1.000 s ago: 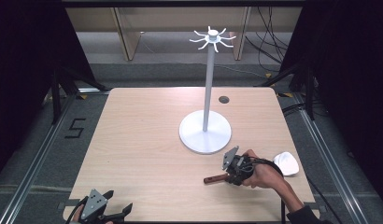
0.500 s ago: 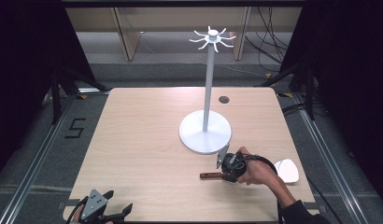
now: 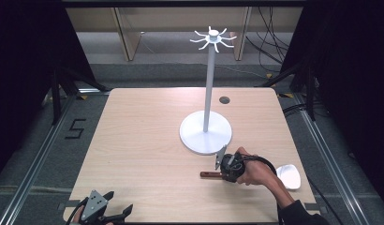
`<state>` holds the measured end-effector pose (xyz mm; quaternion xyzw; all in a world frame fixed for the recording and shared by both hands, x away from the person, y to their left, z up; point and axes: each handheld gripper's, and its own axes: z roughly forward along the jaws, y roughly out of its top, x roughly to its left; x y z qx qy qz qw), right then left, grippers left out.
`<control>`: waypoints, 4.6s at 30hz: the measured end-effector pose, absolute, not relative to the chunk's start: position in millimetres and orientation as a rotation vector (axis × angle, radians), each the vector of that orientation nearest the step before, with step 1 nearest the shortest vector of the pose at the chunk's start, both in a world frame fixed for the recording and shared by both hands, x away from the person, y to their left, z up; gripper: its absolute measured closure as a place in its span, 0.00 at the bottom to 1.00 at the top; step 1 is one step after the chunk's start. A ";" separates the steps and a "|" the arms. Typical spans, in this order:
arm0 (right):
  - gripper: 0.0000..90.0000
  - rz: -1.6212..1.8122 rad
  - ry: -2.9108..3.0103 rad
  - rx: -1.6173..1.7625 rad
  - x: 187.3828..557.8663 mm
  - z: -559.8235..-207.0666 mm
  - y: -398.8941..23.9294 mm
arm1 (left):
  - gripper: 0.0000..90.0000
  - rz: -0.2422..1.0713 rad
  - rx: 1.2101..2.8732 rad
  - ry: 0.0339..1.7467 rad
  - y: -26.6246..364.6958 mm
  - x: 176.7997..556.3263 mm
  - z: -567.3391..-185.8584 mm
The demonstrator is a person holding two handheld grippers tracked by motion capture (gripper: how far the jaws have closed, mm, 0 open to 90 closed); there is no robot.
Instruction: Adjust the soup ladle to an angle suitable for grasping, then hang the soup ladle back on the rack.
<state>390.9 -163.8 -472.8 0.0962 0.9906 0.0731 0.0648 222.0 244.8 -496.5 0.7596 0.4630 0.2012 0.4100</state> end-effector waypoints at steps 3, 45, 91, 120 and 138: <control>0.82 0.269 2.982 0.351 390.7 -470.6 -164.7 | 0.19 0.512 1.926 1.144 245.5 222.4 -496.4; 0.83 0.857 2.736 0.556 382.0 -389.4 -228.2 | 0.19 0.493 1.916 1.160 242.6 226.7 -497.2; 0.83 1.502 2.392 0.592 382.4 -328.9 -298.8 | 0.19 0.504 1.921 1.144 243.9 223.9 -496.2; 0.82 1.649 2.238 0.618 406.7 -285.4 -280.4 | 0.19 0.505 1.913 1.164 244.7 222.4 -496.7; 0.82 1.613 2.184 0.668 426.2 -263.4 -263.4 | 0.19 0.507 1.892 1.177 243.5 222.1 -496.9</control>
